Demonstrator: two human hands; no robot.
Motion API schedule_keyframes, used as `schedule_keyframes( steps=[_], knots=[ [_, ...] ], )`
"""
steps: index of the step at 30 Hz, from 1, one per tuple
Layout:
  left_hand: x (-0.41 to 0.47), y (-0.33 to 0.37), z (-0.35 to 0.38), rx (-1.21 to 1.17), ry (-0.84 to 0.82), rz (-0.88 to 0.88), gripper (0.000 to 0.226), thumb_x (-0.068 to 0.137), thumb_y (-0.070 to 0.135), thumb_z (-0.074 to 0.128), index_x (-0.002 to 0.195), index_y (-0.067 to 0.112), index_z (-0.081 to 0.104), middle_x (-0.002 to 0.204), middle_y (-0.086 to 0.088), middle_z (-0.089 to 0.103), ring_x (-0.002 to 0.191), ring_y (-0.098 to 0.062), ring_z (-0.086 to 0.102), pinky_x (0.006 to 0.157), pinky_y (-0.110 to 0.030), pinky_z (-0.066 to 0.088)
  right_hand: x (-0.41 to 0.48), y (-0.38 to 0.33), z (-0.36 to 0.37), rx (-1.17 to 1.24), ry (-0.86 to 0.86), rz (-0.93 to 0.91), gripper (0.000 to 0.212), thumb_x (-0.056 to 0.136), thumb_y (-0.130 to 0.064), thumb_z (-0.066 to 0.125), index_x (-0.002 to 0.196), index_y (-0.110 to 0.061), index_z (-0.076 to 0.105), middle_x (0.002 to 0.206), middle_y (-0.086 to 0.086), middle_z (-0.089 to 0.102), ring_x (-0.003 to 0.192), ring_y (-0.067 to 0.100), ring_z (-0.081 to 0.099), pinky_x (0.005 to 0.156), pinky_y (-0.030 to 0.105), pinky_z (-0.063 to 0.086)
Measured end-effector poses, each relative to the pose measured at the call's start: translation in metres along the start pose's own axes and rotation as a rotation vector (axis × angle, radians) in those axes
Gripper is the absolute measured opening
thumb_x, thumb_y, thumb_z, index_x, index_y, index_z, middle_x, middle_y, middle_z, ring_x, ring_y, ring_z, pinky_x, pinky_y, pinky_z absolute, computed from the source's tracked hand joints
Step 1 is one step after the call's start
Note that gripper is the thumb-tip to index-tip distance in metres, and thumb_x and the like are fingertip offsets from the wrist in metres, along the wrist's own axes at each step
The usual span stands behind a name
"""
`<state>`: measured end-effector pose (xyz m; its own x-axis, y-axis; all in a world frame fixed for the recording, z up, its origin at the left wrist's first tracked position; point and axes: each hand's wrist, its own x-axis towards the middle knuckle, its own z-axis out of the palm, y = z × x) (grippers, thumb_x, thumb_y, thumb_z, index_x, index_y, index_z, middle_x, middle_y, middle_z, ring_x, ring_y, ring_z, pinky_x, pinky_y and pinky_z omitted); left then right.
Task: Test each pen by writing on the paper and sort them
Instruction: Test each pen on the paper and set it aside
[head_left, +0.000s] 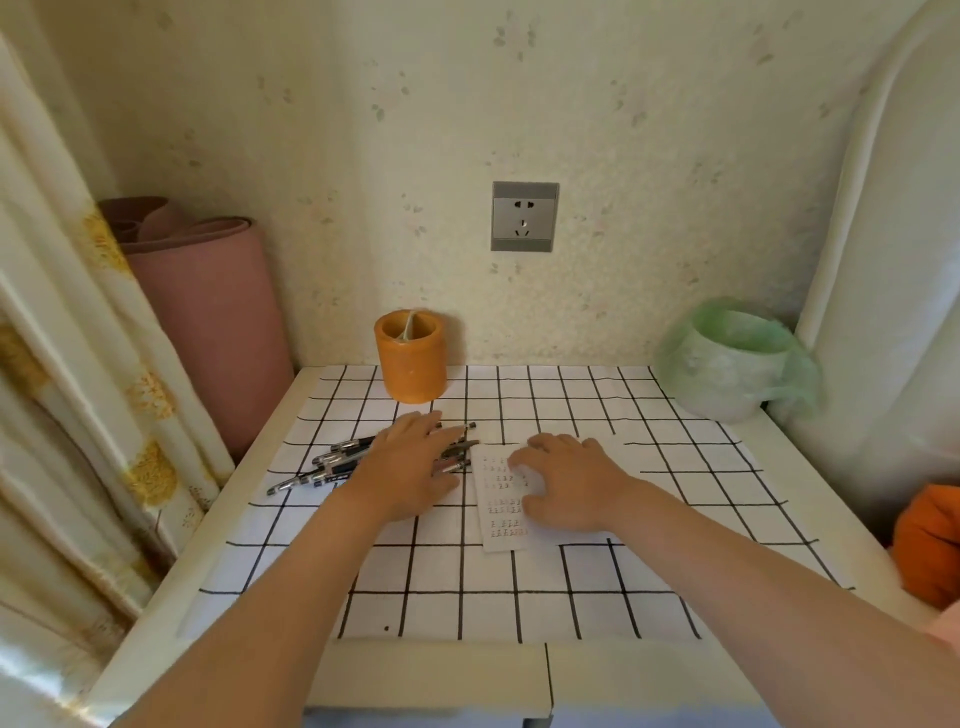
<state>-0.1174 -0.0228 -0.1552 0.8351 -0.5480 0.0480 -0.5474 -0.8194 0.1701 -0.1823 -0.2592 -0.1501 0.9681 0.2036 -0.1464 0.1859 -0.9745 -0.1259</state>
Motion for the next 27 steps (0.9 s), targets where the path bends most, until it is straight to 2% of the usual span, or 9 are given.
schedule_keyframes(
  steps=[2, 4, 7, 10, 14, 16, 19, 24, 27],
  knots=[
    [-0.002, -0.017, 0.002, 0.044, -0.104, -0.069, 0.07, 0.093, 0.06, 0.045, 0.153, 0.043, 0.012, 0.164, 0.004, 0.003, 0.15, -0.025, -0.002, 0.12, -0.047, 0.005, 0.01, -0.006, -0.002, -0.026, 0.036, 0.013, 0.057, 0.086, -0.051, 0.053, 0.138, -0.033, 0.042, 0.141, -0.002, 0.042, 0.131, 0.022, 0.038, 0.113, 0.048, 0.022],
    [-0.002, -0.03, 0.006, 0.047, -0.152, -0.095, 0.07, 0.093, 0.066, 0.039, 0.153, 0.046, 0.007, 0.164, 0.006, -0.001, 0.15, -0.025, -0.002, 0.121, -0.048, 0.004, 0.02, -0.014, -0.004, -0.024, 0.115, 0.002, 0.053, 0.087, -0.048, 0.053, 0.136, -0.029, 0.045, 0.136, -0.002, 0.046, 0.127, 0.021, 0.042, 0.11, 0.044, 0.027],
    [-0.004, -0.037, 0.01, 0.032, -0.12, -0.09, 0.066, 0.094, 0.065, 0.036, 0.152, 0.047, 0.012, 0.164, 0.006, 0.006, 0.149, -0.023, 0.006, 0.121, -0.048, 0.01, 0.037, -0.031, -0.003, -0.018, 0.223, -0.104, 0.043, 0.095, -0.031, 0.05, 0.137, -0.025, 0.047, 0.134, -0.001, 0.05, 0.121, 0.021, 0.047, 0.102, 0.038, 0.035],
    [-0.009, -0.039, 0.009, 0.042, -0.099, -0.088, 0.062, 0.095, 0.061, 0.037, 0.152, 0.047, 0.016, 0.163, 0.006, 0.011, 0.148, -0.021, 0.009, 0.12, -0.046, 0.012, 0.055, -0.049, -0.001, -0.022, 0.268, -0.18, 0.039, 0.099, -0.019, 0.047, 0.137, -0.025, 0.05, 0.129, -0.001, 0.056, 0.115, 0.02, 0.051, 0.096, 0.038, 0.04],
    [-0.02, -0.044, 0.004, 0.038, -0.078, -0.109, 0.059, 0.095, 0.061, 0.039, 0.15, 0.049, 0.02, 0.161, 0.006, 0.016, 0.147, -0.021, 0.013, 0.118, -0.045, 0.014, 0.075, -0.065, 0.001, -0.114, 0.295, -0.15, 0.032, 0.098, -0.019, 0.054, 0.128, -0.028, 0.06, 0.113, -0.001, 0.063, 0.107, 0.023, 0.055, 0.09, 0.038, 0.038],
    [-0.026, -0.047, 0.002, 0.032, -0.083, -0.116, 0.059, 0.095, 0.06, 0.04, 0.15, 0.048, 0.02, 0.161, 0.006, 0.016, 0.147, -0.021, 0.011, 0.118, -0.045, 0.013, 0.08, -0.071, 0.001, -0.157, 0.296, -0.137, 0.028, 0.095, -0.022, 0.058, 0.122, -0.028, 0.062, 0.109, -0.001, 0.062, 0.104, 0.023, 0.055, 0.092, 0.038, 0.038],
    [-0.033, -0.051, 0.001, 0.029, -0.099, -0.127, 0.063, 0.094, 0.062, 0.042, 0.151, 0.048, 0.02, 0.162, 0.005, 0.012, 0.148, -0.023, 0.007, 0.118, -0.046, 0.01, 0.084, -0.079, 0.002, -0.249, 0.292, -0.099, 0.026, 0.092, -0.014, 0.059, 0.115, -0.024, 0.062, 0.107, 0.0, 0.059, 0.104, 0.023, 0.054, 0.099, 0.041, 0.037],
    [-0.039, -0.056, 0.002, -0.003, -0.115, -0.149, 0.067, 0.093, 0.064, 0.042, 0.152, 0.046, 0.016, 0.163, 0.005, 0.006, 0.149, -0.023, 0.0, 0.119, -0.048, 0.005, 0.082, -0.082, -0.003, -0.408, 0.246, -0.083, 0.026, 0.091, -0.013, 0.06, 0.116, -0.02, 0.06, 0.109, 0.001, 0.061, 0.107, 0.023, 0.055, 0.112, 0.051, 0.027],
    [-0.041, -0.053, 0.0, -0.046, -0.096, -0.168, 0.071, 0.093, 0.066, 0.039, 0.153, 0.044, 0.009, 0.164, 0.006, 0.0, 0.149, -0.021, -0.006, 0.119, -0.047, -0.002, 0.081, -0.078, -0.003, -0.394, 0.321, -0.128, 0.029, 0.089, -0.009, 0.061, 0.116, -0.021, 0.063, 0.113, 0.002, 0.06, 0.113, 0.024, 0.053, 0.114, 0.052, 0.025]
  ],
)
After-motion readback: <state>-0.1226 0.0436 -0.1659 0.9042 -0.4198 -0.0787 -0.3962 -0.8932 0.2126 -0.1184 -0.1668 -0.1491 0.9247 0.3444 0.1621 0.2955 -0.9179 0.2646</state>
